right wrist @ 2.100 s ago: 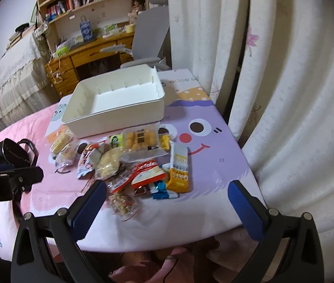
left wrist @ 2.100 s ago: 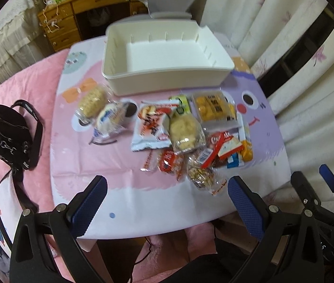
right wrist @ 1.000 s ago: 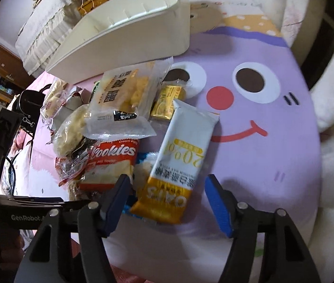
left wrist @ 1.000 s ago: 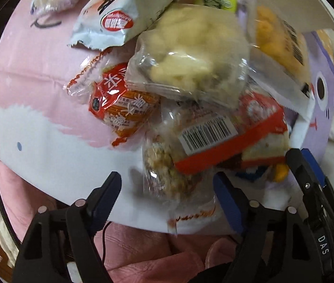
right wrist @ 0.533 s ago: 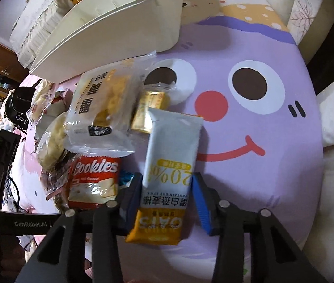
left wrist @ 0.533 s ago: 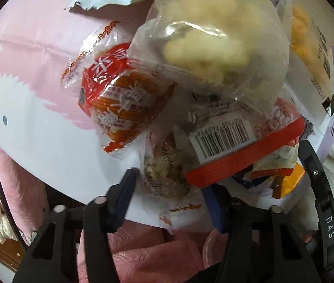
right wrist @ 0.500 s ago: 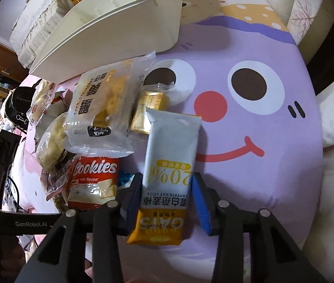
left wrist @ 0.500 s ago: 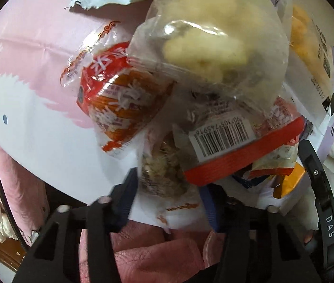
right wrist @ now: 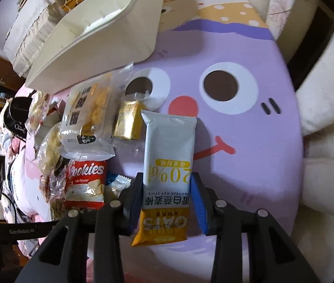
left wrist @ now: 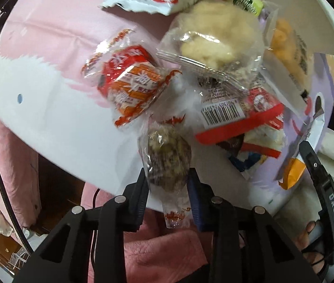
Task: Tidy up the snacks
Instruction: 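Lift and carry both held snacks over the white tray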
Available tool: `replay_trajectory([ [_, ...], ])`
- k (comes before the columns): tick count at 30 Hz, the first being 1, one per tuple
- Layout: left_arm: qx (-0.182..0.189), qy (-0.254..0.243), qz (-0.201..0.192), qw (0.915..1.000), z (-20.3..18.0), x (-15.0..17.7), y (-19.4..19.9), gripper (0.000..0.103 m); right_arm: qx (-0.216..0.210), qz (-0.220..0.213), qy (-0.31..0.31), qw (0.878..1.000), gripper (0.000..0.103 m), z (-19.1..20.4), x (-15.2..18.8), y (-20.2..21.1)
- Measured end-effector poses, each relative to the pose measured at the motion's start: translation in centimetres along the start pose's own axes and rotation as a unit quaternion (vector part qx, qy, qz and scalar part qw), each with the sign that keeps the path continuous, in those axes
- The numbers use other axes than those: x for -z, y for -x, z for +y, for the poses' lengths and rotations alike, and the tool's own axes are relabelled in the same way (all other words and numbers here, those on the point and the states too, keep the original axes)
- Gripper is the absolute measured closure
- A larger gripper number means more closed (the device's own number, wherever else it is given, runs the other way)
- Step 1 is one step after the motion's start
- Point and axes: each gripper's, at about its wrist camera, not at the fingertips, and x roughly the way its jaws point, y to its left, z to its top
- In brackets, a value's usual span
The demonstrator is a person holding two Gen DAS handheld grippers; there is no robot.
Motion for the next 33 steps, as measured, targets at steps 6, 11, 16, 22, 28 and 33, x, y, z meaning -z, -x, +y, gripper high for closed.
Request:
replay_trajectory([
  [6, 0.022, -0.005, -0.026, 0.9994, 2.1, 2.7, 3.3, 0.076, -0.021, -0.006, -0.032, 0.999, 0.065, -1.5, -0.3, 2.0],
  [11, 0.037, -0.024, -0.051, 0.9977, 2.5, 3.4, 7.1, 0.077, -0.035, -0.021, -0.055, 0.998, 0.065, -1.7, -0.9, 3.6],
  [16, 0.039, -0.055, -0.091, 0.9936, 1.4, 3.2, 11.9, 0.077, -0.063, -0.042, -0.064, 0.995, 0.065, -0.8, -1.6, 5.2],
  [22, 0.041, -0.097, -0.143, 0.9842, -2.6, 1.5, 16.8, 0.076, -0.077, -0.066, -0.055, 0.993, 0.065, 0.6, -2.4, 6.8],
  [28, 0.045, -0.132, -0.195, 0.9707, -6.3, -1.8, 21.0, 0.076, -0.093, -0.096, -0.049, 0.99, 0.065, 1.5, -4.0, 8.7],
  [33, 0.073, -0.17, -0.234, 0.9544, -8.4, -4.6, 23.3, 0.076, -0.088, -0.131, -0.041, 0.987, 0.065, 2.6, -5.9, 9.9],
])
